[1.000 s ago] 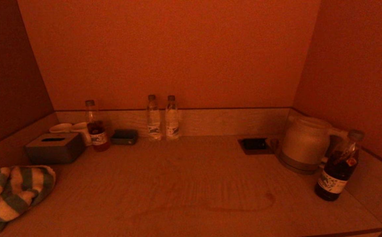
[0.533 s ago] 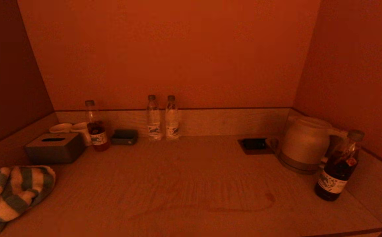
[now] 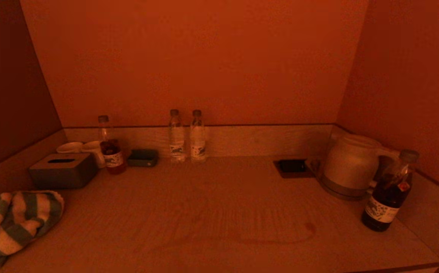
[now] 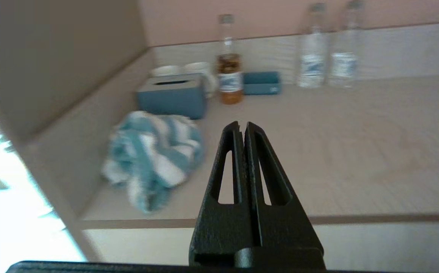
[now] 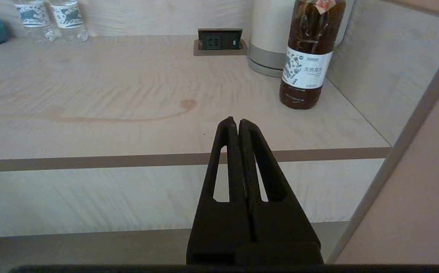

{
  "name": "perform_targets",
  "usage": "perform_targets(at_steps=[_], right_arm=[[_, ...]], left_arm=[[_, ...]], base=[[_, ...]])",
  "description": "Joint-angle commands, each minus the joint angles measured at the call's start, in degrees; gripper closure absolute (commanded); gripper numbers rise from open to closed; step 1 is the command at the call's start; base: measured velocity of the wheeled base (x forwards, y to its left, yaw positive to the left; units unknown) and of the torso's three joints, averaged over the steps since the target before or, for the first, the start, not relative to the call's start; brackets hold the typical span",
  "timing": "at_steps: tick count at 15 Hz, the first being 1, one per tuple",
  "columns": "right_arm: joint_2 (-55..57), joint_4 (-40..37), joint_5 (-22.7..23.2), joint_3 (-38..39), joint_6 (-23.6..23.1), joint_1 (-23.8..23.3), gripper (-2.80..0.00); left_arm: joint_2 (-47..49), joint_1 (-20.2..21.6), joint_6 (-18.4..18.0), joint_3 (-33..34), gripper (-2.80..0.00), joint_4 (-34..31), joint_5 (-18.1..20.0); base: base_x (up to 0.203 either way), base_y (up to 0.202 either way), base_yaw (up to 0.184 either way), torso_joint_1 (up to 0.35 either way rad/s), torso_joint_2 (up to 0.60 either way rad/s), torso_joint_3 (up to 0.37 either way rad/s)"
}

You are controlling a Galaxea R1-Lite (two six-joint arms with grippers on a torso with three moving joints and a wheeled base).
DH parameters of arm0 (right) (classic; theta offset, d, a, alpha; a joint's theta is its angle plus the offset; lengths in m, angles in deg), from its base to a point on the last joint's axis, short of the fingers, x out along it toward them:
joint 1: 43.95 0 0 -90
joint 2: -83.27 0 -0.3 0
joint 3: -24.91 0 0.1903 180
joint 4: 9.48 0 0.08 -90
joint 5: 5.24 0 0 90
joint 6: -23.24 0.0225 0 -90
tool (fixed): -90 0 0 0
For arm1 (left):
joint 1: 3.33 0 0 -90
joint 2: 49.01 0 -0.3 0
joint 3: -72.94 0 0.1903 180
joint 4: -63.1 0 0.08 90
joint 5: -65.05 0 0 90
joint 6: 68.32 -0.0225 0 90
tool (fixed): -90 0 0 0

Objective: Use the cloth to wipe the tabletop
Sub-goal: Pick up the tablecloth

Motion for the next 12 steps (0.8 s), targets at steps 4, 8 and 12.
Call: perform_targets(at_steps=[4, 8, 12], right_arm=[[0.1, 0.0, 0.0, 0.0, 0.0, 0.0, 0.00], [0.1, 0.0, 0.0, 0.0, 0.0, 0.0, 0.00], [0.1, 0.0, 0.0, 0.0, 0.0, 0.0, 0.00]], left_arm=[[26.2, 0.5, 0.3, -8.5, 0.00, -1.7, -12.4], [52.8, 2.0, 0.8, -12.6, 0.00, 3.1, -24.4], [79.6, 3.0, 2.4, -18.3, 0.00, 12.4, -33.4]], base=[[0.000, 0.000, 0.000, 0.000, 0.00, 0.000], [0.000, 0.000, 0.000, 0.000, 0.00, 0.000], [0.000, 0.000, 0.000, 0.000, 0.00, 0.000]])
